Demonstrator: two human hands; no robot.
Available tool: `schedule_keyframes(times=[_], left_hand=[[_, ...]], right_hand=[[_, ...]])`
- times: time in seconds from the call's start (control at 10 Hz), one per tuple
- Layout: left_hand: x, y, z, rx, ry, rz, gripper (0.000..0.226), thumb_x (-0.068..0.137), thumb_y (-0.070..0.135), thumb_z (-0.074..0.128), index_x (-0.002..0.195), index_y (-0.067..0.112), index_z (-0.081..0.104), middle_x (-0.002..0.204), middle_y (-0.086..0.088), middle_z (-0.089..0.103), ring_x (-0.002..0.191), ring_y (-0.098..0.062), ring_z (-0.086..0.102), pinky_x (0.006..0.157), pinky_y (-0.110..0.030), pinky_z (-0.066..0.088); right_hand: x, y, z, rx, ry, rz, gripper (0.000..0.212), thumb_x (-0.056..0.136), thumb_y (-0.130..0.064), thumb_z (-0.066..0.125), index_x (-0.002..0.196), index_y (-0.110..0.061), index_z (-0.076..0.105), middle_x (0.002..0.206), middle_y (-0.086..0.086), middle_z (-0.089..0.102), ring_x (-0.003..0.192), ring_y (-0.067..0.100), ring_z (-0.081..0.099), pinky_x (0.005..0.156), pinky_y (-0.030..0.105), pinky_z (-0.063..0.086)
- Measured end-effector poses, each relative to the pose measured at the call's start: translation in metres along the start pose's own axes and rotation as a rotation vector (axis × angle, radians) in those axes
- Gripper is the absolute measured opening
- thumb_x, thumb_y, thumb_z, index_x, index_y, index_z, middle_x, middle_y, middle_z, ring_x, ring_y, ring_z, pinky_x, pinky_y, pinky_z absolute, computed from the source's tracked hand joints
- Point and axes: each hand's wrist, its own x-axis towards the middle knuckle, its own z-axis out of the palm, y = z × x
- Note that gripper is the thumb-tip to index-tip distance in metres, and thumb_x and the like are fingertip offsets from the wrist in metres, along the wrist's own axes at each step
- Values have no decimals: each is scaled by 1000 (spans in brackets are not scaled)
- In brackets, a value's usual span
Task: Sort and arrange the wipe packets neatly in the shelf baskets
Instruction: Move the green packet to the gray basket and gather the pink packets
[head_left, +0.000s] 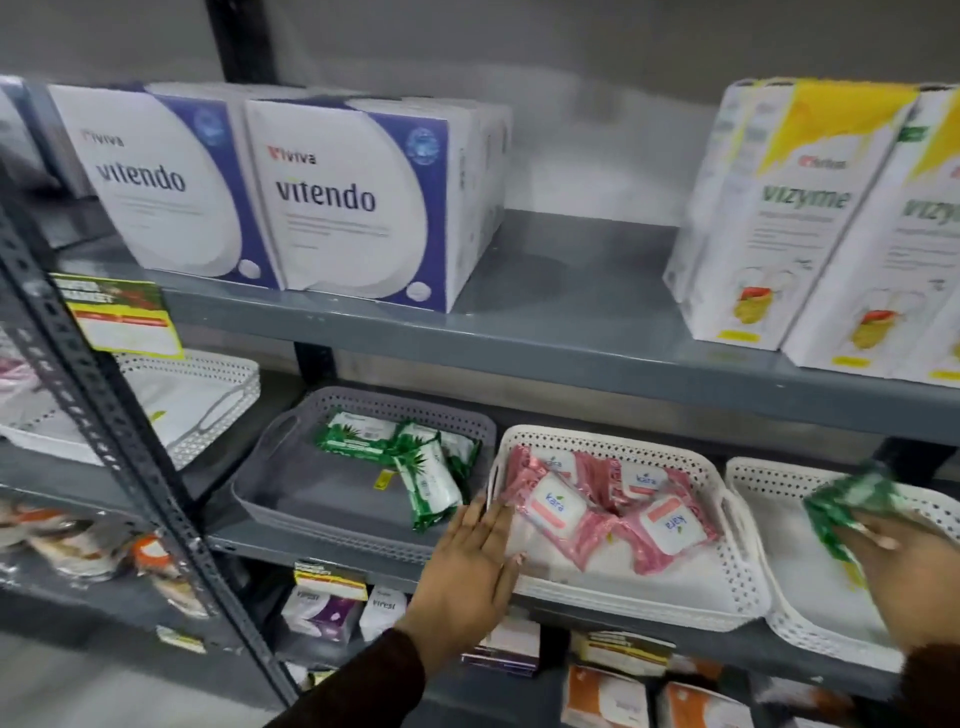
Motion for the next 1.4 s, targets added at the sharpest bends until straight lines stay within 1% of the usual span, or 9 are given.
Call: schedule_keyframes(times=[0.1,0.2,0.3,0.4,0.7,0.8,1.1,1.3,1.4], left_hand=[[-13,-41,-6,1,44,-117,63,101,46,21,152,10,18,158,-5,21,147,-23,7,119,-35,1],[-30,-81,-11,54,70,-233,64,100,46,20,151,7,24,156,-11,27,145,-26,12,117,-37,2],[-49,-122,-19,91,75,-358,65,100,46,19,149,5,29,154,-11,31,146,-26,13,117,-40,5],[-65,-146,-29,110,78,-395,63,99,44,19,147,6,33,153,-10,34,144,-27,17,117,-38,5],[-82,-171,-46,111,-2,-374,56,101,42,23,146,12,38,149,-7,44,140,-26,32,117,-40,10],[-79,-176,-51,145,2,-385,56,99,43,25,135,11,54,135,-8,58,129,-28,47,114,-44,20],[0,-107,-35,-218,89,-42,35,94,28,42,116,12,63,117,-4,66,111,-24,55,91,-35,49],[85,-28,7,-287,-117,160,47,95,15,45,142,13,43,151,-5,41,139,-20,33,114,-30,29],[102,-18,31,6,-244,208,57,98,20,41,151,12,23,160,-4,21,147,-24,15,119,-39,18]], right_hand=[[-70,-152,1,80,4,-389,23,76,1,77,98,-6,77,102,8,71,90,25,64,92,11,42],[-111,-234,51,252,-326,-622,33,82,5,70,105,-18,76,108,-11,64,89,6,64,84,4,44],[-149,-304,113,228,-484,-957,32,85,-4,67,108,-25,74,110,-15,65,102,4,58,96,27,47],[-171,-364,166,138,-602,-1223,30,85,-1,63,110,-15,73,109,2,66,106,19,59,94,30,47],[-190,-453,255,-94,-912,-1015,32,92,-3,48,119,-3,65,131,16,58,124,29,50,106,32,37],[-199,-459,254,-50,-922,-980,60,82,20,46,132,-10,60,148,8,48,141,23,36,118,30,25],[-161,-304,167,392,-353,-557,40,87,4,58,114,-22,72,121,-6,68,111,7,61,102,34,48],[-143,-223,133,181,-513,-247,44,85,-22,73,128,-26,62,119,-2,70,100,14,66,91,36,55],[-139,-217,133,213,-599,-286,54,83,-27,75,134,-28,57,128,-9,61,112,16,63,99,34,51]])
